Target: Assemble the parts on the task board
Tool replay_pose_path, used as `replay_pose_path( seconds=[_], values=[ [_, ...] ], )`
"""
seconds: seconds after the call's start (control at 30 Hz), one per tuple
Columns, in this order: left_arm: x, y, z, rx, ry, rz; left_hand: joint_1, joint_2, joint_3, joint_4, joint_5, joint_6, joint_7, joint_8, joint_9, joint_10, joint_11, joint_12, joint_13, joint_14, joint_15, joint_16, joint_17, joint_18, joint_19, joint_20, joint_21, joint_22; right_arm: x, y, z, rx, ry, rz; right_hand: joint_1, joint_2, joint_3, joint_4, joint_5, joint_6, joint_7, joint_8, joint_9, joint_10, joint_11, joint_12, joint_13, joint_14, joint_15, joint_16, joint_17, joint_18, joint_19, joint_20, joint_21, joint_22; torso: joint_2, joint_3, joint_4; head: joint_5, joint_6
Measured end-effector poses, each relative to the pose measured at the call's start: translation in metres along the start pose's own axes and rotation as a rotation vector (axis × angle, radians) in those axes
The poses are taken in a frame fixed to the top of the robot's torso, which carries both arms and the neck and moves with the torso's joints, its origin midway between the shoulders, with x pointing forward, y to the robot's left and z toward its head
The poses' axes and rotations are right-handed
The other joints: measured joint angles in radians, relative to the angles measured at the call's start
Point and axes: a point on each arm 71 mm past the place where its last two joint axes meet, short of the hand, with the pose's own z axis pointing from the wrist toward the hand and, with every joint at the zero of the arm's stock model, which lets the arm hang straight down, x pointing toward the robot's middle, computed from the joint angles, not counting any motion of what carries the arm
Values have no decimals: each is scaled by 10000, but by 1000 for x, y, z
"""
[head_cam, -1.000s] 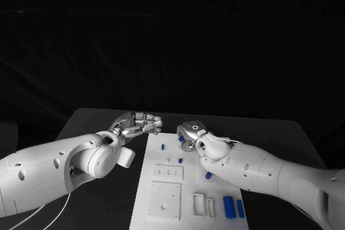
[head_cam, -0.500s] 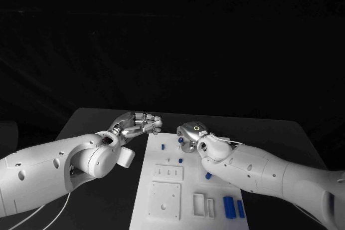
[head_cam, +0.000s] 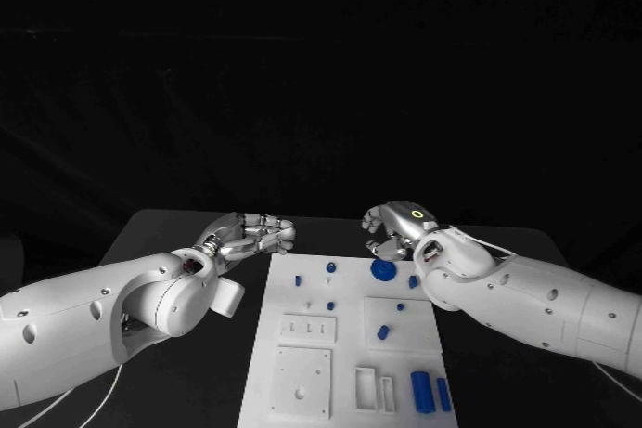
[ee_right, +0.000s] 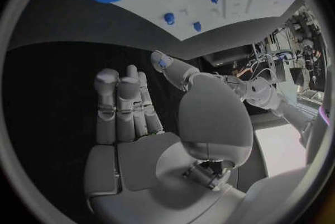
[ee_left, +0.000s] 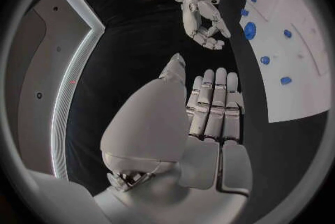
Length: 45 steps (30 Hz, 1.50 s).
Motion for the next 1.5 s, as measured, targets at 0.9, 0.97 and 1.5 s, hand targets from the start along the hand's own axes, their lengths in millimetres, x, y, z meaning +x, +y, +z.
replay_pose_path(
  seconds=[0.9, 0.97, 1.5],
  values=[
    [-8, 2, 4, 8, -164, 129, 0, 0, 0, 0, 0, 0, 0, 0, 1, 0, 0, -38, 0, 0, 0, 0, 8, -52, 0, 0, 0, -4, 49, -49, -10, 1347, 2588, 535, -769, 331, -1903, -252, 737, -421, -119, -549, -201, -910, -314, 10879, 9781, -196, -418, 1574, 1795, -315, -4, -612, 1630, -3, -75, 185, -249, -63, 12],
    [-9, 2, 4, 7, -161, 129, 0, 0, 0, 0, 0, 0, 0, 0, 1, 0, 0, -38, 0, 0, 0, 0, 8, 19, 0, 0, 0, -5, 52, -51, -11, 1395, 2652, 510, -769, 331, -1903, -252, 737, -421, -120, -549, -201, -910, -314, 10898, 9794, -196, -417, 1574, 1800, -317, -4, -612, 1652, -3, -60, 197, -232, -69, 4],
    [-9, 2, 4, 6, -165, 138, 0, 0, 0, 0, 0, 0, 0, 0, 1, 0, 0, -38, 0, 0, 0, -40, 16, 39, 0, 0, 0, -7, 57, -49, -8, 1383, 2721, 426, -807, 478, -1732, -194, 586, -440, -140, -549, -200, -910, -314, 10950, 9881, -194, -415, 1574, 1945, -321, -27, -631, 1815, -4, 45, 226, -169, -58, -5]
  ],
)
